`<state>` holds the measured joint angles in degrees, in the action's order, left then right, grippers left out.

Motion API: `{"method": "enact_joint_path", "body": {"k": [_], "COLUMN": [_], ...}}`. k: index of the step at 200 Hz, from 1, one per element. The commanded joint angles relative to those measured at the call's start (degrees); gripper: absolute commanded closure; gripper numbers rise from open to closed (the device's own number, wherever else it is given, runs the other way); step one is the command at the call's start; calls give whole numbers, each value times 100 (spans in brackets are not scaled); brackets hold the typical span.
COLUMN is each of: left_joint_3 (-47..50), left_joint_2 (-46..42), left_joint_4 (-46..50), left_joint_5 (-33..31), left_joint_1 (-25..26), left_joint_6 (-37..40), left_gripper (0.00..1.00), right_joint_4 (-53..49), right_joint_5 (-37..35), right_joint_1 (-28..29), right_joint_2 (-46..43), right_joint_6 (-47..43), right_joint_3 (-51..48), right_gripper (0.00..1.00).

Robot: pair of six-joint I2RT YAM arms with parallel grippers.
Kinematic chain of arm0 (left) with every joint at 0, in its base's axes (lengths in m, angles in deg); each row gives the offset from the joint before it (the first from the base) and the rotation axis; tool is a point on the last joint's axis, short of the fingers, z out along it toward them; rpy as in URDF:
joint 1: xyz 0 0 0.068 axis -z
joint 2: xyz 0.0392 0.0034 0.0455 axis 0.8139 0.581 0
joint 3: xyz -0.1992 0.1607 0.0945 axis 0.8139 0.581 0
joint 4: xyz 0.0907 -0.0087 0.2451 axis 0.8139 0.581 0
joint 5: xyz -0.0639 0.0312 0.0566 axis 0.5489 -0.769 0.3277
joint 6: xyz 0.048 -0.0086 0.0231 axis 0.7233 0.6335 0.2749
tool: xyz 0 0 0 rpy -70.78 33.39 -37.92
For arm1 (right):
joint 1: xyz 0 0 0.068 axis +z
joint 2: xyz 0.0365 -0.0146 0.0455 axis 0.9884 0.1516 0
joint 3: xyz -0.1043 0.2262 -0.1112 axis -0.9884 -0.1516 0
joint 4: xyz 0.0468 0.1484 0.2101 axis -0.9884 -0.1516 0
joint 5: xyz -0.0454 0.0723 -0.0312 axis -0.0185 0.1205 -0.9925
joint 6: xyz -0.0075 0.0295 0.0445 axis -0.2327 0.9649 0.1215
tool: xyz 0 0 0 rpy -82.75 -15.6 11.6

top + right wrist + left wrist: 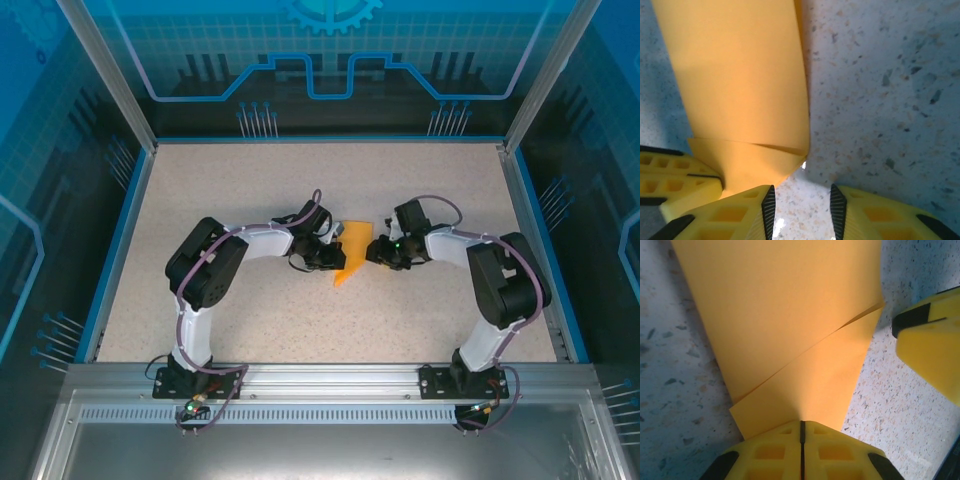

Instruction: Fold a paper plane with a square sheet of paper (pick it up from the middle)

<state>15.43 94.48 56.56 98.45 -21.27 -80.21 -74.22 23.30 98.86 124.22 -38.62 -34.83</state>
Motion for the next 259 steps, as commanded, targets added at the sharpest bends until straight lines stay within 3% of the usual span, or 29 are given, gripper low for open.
{"method": "enact_joint_path", "body": {"k": [1,151,216,259], "left_joint_3": [84,50,-278,-450], "left_joint_2": [152,100,-528,-610], "left_joint_4": [192,224,232,631], "left_joint_5": [-115,-51,272,-26], "left_joint_1": [-3,0,8,-31], "left_joint_6": [130,200,-66,212], "left_gripper": [93,92,82,82], "right_joint_4": [245,172,-391,-375], "right_joint_5": [346,367,-198,-156], "right_joint_1": [25,119,150,173], "right_joint_2": [202,304,154,-32], "right_joint_6": [178,254,-65,-23], "right_joint_3": [164,553,589,515], "right_gripper": [64,69,68,64]}}
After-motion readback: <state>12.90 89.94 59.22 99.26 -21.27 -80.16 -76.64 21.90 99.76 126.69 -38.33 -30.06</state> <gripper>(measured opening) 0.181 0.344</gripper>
